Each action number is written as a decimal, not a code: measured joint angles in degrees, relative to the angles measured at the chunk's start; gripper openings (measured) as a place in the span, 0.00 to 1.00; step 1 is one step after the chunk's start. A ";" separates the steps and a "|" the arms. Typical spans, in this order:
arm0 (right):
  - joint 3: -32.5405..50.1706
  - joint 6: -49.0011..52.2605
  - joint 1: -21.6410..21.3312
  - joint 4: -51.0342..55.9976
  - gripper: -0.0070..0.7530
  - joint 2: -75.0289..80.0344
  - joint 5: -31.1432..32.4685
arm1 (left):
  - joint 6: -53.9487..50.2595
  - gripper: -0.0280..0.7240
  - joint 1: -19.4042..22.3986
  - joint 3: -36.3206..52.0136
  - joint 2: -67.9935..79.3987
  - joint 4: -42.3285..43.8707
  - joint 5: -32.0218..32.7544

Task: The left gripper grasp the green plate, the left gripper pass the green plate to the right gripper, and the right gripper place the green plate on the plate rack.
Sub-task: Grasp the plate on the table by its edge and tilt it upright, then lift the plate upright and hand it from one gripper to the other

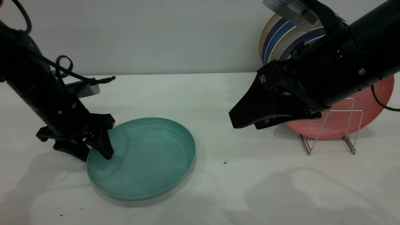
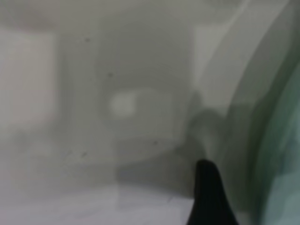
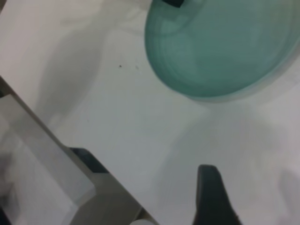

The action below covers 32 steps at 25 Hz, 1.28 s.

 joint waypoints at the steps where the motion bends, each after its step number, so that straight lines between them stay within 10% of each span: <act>1: 0.00 0.00 0.00 0.12 0.63 0.00 -0.32 | 0.00 0.68 -0.41 -0.16 0.20 -0.02 -0.33; 9: 0.00 2.93 0.00 0.87 0.63 0.00 -0.88 | 0.00 0.13 -0.95 -0.40 0.63 -0.34 -1.50; 20: -7.52 4.98 -11.08 1.14 0.63 11.75 9.30 | 10.47 0.06 -0.95 -4.68 -7.30 -3.22 11.43; 32: -14.72 5.00 -11.60 5.10 0.63 22.20 19.12 | 26.16 0.06 -0.95 -4.98 -8.65 -19.69 19.86</act>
